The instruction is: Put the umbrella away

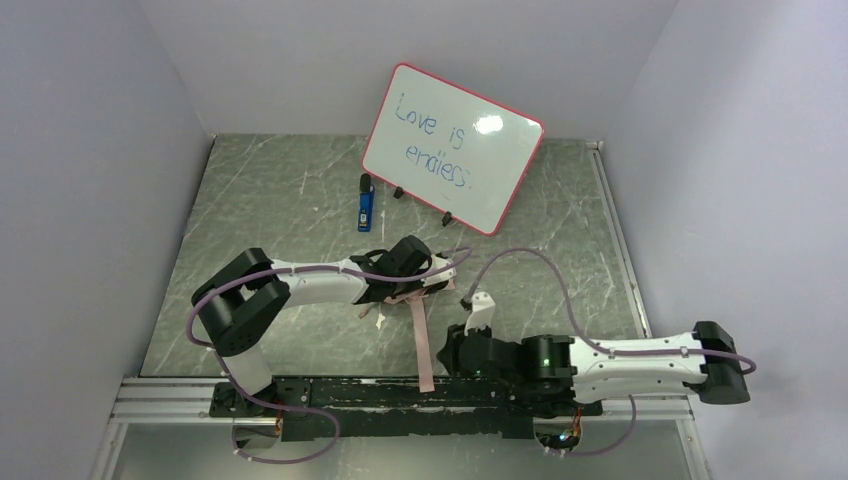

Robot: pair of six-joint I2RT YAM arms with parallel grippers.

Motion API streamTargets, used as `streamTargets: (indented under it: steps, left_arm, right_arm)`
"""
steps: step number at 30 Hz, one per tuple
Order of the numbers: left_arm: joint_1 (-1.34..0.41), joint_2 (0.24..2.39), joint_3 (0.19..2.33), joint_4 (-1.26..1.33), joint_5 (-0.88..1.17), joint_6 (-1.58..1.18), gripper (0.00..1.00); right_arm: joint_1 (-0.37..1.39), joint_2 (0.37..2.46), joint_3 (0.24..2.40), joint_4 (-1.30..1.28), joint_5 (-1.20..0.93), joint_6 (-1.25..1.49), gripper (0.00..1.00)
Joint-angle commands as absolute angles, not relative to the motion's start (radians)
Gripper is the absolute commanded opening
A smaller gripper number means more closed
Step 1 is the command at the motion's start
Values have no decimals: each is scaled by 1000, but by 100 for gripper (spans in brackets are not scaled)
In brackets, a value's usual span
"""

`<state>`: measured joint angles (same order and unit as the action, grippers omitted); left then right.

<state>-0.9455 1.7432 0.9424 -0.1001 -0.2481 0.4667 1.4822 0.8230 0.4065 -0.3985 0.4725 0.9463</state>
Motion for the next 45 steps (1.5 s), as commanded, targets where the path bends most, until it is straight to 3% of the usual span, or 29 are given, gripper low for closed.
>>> streamTargets:
  steps: [1, 5, 13, 19, 26, 29, 34, 40, 45]
  left_arm:
    - [-935, 1812, 891, -179, -270, 487, 5]
    - [-936, 1816, 889, -177, -268, 487, 5]
    - [-937, 1814, 884, -169, -259, 491, 5]
    - [-938, 1811, 873, -139, -241, 505, 5]
    - [-964, 1792, 806, -42, -285, 598, 5]
    - [-988, 1804, 793, -10, -340, 635, 5]
    - [-1040, 1819, 743, 131, -455, 736, 5]
    - [-1078, 1835, 665, 292, -533, 829, 5]
    - [-1111, 1849, 596, 427, -584, 902, 5]
  right_arm:
    - [1454, 739, 482, -540, 726, 1020, 45]
    - [1261, 760, 509, -560, 713, 951, 53]
    - [647, 840, 521, -325, 328, 578, 57]
    - [373, 1034, 604, -44, 62, 453, 62]
    - [353, 1153, 645, 348, 7, 292, 65]
    - [352, 1210, 698, 393, -113, 160, 65]
    - [344, 1295, 828, 283, -341, -47, 66]
    - [344, 1407, 988, -56, -685, -323, 66]
    - [360, 1477, 1035, -230, -740, -507, 68]
